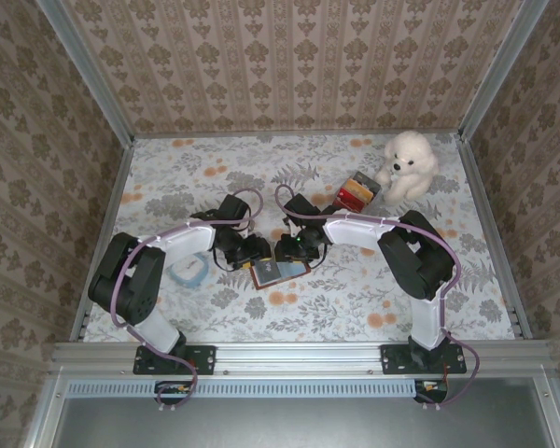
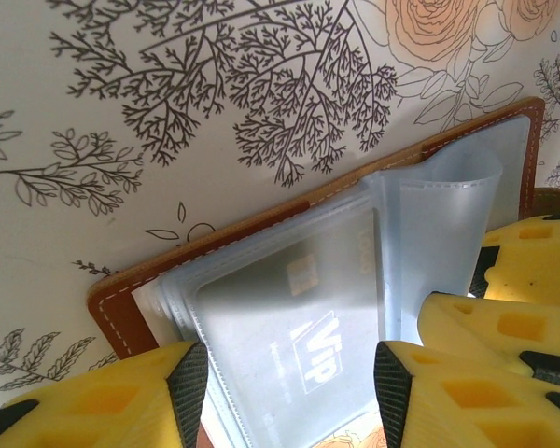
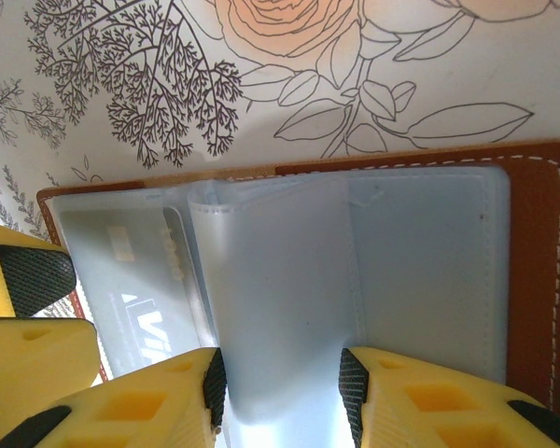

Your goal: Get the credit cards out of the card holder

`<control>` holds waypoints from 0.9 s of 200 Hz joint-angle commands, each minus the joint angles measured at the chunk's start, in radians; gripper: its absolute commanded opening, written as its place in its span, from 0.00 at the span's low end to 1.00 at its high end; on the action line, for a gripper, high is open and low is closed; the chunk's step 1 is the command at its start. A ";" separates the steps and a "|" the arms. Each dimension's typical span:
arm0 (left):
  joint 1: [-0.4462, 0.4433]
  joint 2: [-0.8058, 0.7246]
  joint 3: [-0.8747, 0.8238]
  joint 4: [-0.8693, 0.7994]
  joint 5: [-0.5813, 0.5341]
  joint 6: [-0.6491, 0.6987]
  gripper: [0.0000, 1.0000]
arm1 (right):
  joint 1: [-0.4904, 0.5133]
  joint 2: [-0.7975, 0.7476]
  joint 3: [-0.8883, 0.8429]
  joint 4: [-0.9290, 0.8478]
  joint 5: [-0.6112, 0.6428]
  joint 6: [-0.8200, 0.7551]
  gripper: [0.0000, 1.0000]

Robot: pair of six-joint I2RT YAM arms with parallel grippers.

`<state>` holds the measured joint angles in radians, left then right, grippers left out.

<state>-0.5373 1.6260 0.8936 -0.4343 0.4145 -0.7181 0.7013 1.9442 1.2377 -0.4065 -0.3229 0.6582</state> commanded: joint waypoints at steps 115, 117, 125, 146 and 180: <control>-0.010 0.029 0.011 0.116 0.117 -0.067 0.50 | 0.004 0.052 -0.042 -0.042 0.002 -0.002 0.42; -0.010 0.029 0.010 0.114 0.114 -0.067 0.50 | 0.004 0.052 -0.043 -0.043 0.002 -0.002 0.42; -0.009 0.026 0.012 0.100 0.102 -0.062 0.50 | 0.004 0.052 -0.042 -0.044 0.003 -0.002 0.43; -0.005 0.010 0.017 0.055 0.062 -0.047 0.48 | 0.004 0.052 -0.038 -0.049 0.011 -0.010 0.42; 0.023 -0.071 -0.004 0.038 0.029 -0.052 0.46 | 0.016 0.045 -0.019 -0.101 0.083 -0.069 0.44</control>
<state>-0.5388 1.6302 0.9028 -0.3676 0.4736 -0.7647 0.6991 1.9442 1.2362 -0.4076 -0.3222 0.6468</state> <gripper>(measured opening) 0.464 0.426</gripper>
